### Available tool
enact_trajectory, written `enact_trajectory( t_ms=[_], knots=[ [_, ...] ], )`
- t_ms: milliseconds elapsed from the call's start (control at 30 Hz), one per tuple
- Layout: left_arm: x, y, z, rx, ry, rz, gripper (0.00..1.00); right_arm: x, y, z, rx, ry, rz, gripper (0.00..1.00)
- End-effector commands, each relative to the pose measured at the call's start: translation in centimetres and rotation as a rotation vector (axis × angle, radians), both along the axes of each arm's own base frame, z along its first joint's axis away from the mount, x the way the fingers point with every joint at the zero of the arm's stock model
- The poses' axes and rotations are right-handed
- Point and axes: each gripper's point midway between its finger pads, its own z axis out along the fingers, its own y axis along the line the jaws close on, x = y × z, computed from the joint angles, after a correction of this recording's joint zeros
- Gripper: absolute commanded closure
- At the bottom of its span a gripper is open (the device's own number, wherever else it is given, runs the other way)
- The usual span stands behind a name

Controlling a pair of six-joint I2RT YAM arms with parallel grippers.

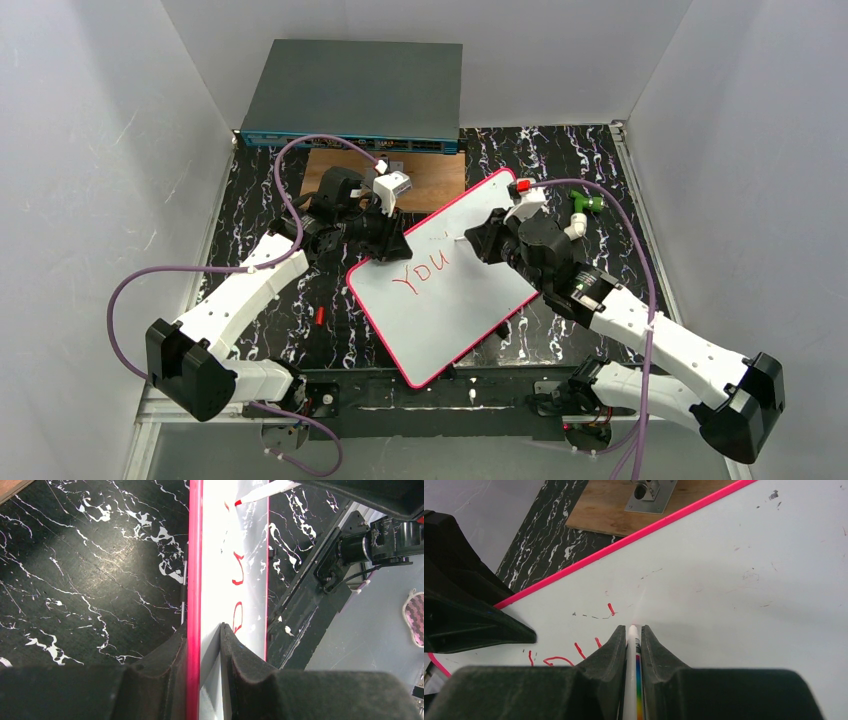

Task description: Write a sentence on the whiteboard

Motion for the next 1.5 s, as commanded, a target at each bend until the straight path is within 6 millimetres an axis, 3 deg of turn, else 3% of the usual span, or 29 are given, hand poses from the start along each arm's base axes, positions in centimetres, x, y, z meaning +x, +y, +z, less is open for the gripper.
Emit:
enact_trajectory(
  t_ms=[0, 333, 667, 1233, 1467],
  knots=[
    [0.8, 3.1, -2.5, 0.206, -0.062, 0.018, 1.00, 0.7, 0.8, 2.7, 0.052, -0.071, 0.011, 0.99],
    [0.9, 3.1, -2.5, 0.207, -0.061, 0.020, 1.00, 0.9, 1.0, 2.0, 0.038, -0.057, 0.011, 0.99],
    [0.9, 3.1, -2.6, 0.208, -0.057, 0.019, 1.00, 1.0, 0.8, 0.0, -0.007, -0.029, 0.013, 0.99],
    [1.2, 2.8, -2.6, 0.207, -0.056, 0.014, 1.00, -0.6, -1.9, -3.5, -0.050, 0.039, -0.041, 0.99],
    [1.3, 2.7, -2.6, 0.205, -0.057, 0.015, 1.00, -0.5, -2.0, -3.5, -0.053, 0.038, -0.046, 0.99]
  ],
)
